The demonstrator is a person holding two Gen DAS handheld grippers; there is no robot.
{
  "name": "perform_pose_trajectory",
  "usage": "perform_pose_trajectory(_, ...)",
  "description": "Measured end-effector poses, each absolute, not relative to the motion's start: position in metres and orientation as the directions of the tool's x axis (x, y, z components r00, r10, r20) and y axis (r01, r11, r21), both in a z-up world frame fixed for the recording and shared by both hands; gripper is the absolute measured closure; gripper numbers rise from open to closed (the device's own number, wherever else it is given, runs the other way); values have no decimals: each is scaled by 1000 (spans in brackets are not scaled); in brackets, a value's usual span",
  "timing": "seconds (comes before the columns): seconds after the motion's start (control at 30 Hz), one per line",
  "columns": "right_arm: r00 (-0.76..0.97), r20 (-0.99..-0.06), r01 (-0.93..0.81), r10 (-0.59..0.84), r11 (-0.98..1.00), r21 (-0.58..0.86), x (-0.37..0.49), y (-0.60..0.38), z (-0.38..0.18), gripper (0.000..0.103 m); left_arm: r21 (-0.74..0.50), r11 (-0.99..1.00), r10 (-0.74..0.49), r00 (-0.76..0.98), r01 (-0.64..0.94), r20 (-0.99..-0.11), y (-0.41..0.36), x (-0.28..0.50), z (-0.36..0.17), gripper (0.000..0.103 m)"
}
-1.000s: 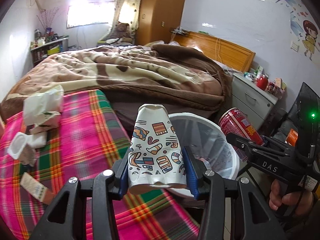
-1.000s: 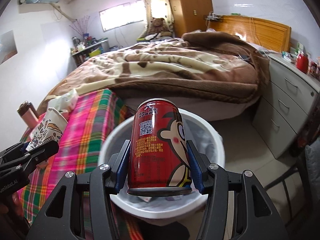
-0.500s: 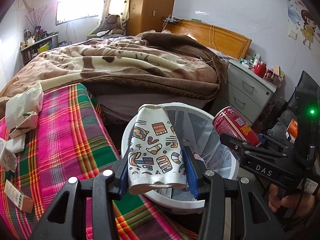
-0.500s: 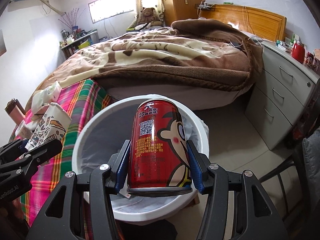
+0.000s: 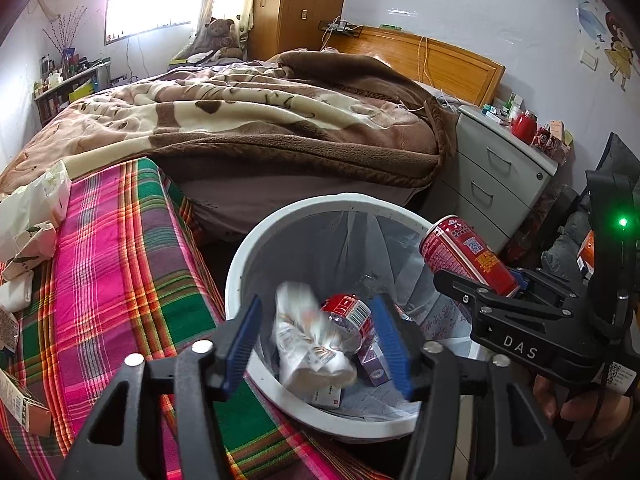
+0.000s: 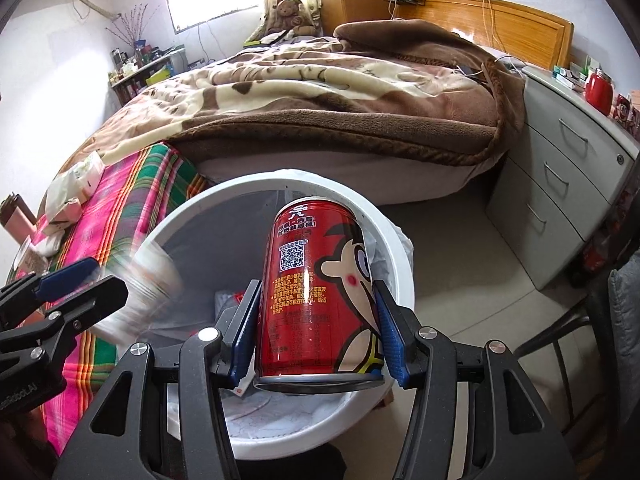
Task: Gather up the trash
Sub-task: 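Open the left tool over the wastebasket while the right tool releases the red can into it, then move both open tools back toward the remaining trash on the bed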
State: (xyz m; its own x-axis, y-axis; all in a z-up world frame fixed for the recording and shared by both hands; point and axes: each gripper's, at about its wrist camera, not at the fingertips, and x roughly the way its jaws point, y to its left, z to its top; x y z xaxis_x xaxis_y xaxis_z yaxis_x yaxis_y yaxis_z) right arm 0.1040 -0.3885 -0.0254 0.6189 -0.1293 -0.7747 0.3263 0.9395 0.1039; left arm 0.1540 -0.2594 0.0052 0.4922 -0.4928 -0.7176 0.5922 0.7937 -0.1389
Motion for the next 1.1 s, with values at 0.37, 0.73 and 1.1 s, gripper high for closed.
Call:
perform_pose_trajectory(0.37, 644, -750, 327, -153, 941, 89, 100, -386, -16, 33, -157, 799, -501, 499, 580, -707, -247, 152, 10, 32)
perform_pose_trajectory(0.73, 665, -732, 308, -145, 947, 93, 101, -369, -6, 33, -167, 817, -500, 534, 551, -682, -219, 147, 20, 31)
perform_pose_trajectory(1.1, 700, -705, 258, -114, 961, 101, 105, -340, 5, 33, -170, 841, -485, 578, 513, -656, -183, 141, 31, 31)
